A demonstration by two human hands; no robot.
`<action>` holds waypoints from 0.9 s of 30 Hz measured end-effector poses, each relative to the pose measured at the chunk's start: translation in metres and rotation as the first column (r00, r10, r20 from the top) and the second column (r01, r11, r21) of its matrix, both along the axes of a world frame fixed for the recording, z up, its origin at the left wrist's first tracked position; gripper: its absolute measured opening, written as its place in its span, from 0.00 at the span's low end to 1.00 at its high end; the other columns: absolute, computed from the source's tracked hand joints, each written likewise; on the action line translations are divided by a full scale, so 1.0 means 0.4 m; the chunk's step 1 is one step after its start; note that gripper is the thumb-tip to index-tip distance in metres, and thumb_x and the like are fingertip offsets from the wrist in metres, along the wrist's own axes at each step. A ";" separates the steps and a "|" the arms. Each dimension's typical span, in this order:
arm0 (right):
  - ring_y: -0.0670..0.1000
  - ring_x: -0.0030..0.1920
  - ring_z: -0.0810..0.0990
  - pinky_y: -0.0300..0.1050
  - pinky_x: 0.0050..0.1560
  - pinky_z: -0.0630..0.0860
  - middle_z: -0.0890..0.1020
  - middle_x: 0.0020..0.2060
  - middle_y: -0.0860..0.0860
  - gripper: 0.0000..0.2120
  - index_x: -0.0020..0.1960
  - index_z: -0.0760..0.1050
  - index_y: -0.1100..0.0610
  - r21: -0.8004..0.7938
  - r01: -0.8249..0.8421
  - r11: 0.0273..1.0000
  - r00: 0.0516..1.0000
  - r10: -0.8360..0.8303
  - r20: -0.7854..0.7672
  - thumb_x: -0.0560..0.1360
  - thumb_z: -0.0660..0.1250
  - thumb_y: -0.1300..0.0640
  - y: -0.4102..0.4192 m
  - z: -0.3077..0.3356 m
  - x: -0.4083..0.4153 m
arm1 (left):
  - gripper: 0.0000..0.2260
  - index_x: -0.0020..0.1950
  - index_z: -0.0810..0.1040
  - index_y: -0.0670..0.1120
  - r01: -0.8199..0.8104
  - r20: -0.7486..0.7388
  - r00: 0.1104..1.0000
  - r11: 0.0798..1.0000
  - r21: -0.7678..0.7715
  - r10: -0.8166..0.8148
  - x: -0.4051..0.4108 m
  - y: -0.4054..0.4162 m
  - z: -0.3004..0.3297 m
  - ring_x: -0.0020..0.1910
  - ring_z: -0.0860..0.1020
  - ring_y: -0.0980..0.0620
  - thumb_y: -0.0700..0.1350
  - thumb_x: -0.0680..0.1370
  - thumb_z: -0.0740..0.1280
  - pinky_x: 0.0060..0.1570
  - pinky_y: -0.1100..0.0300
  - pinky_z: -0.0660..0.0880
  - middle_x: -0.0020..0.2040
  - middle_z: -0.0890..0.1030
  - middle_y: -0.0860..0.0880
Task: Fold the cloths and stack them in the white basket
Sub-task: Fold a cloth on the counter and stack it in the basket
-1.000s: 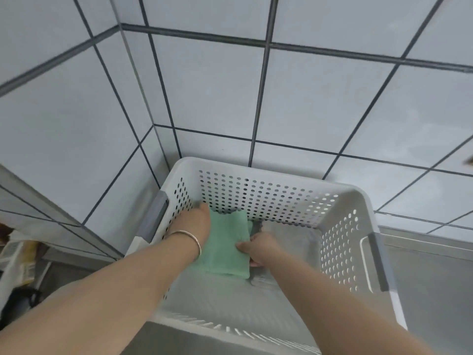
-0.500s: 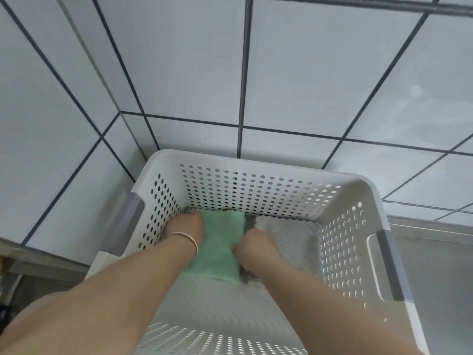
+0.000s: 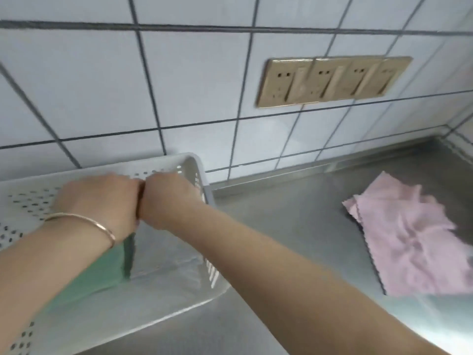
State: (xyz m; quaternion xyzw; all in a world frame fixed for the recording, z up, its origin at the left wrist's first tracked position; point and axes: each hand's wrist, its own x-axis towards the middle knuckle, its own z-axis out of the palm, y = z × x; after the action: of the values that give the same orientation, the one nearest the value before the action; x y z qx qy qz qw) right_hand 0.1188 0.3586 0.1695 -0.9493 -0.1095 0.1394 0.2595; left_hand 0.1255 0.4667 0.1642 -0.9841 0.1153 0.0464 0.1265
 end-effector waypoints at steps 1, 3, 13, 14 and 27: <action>0.60 0.51 0.77 0.44 0.42 0.67 0.79 0.50 0.59 0.10 0.54 0.75 0.62 0.052 0.069 0.996 0.993 -0.074 0.096 0.77 0.59 0.59 -0.046 0.024 -0.032 | 0.03 0.41 0.74 0.46 0.067 0.097 0.994 0.988 -0.138 -0.054 -0.012 -0.027 0.014 0.34 0.77 0.43 0.40 0.69 0.67 0.39 0.53 0.78 0.32 0.73 0.46; 0.60 0.39 0.72 0.45 0.38 0.63 0.79 0.45 0.59 0.07 0.47 0.73 0.60 0.176 0.183 0.967 0.934 -0.227 0.275 0.77 0.58 0.58 -0.164 0.044 -0.111 | 0.09 0.35 0.69 0.44 0.188 0.186 0.974 0.914 -0.359 -0.128 -0.054 -0.137 0.036 0.28 0.72 0.43 0.35 0.66 0.68 0.33 0.50 0.77 0.28 0.69 0.44; 0.62 0.48 0.78 0.50 0.42 0.70 0.82 0.47 0.58 0.11 0.48 0.76 0.57 0.025 0.565 0.825 0.815 -0.563 0.140 0.77 0.59 0.52 -0.761 -0.221 -0.459 | 0.10 0.55 0.73 0.51 0.318 -0.191 0.880 0.839 -0.441 -0.434 -0.342 -0.765 -0.156 0.55 0.78 0.47 0.48 0.75 0.61 0.45 0.56 0.71 0.53 0.80 0.50; 0.61 0.50 0.78 0.49 0.45 0.71 0.82 0.49 0.56 0.11 0.51 0.76 0.56 -0.017 0.572 0.820 0.818 -0.569 0.085 0.77 0.59 0.52 -0.826 -0.256 -0.487 | 0.10 0.57 0.72 0.51 0.322 -0.236 0.861 0.842 -0.433 -0.450 -0.360 -0.829 -0.199 0.56 0.77 0.48 0.49 0.76 0.61 0.46 0.56 0.70 0.55 0.79 0.50; 0.54 0.52 0.76 0.44 0.49 0.73 0.76 0.58 0.52 0.15 0.60 0.74 0.54 -0.036 0.980 0.198 0.192 -0.972 -0.135 0.75 0.59 0.59 -1.530 -0.506 -0.640 | 0.12 0.31 0.71 0.47 -0.439 -0.601 0.791 0.788 -0.431 0.111 -0.370 -1.259 -0.504 0.44 0.79 0.43 0.47 0.73 0.65 0.41 0.59 0.72 0.41 0.81 0.42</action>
State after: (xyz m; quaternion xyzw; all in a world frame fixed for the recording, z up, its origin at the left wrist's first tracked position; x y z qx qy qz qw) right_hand -0.1372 -0.2533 -0.0331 -0.7851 0.5286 0.0007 0.3227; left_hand -0.0225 -0.0369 -0.0373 -0.9281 0.0034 0.3083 -0.2087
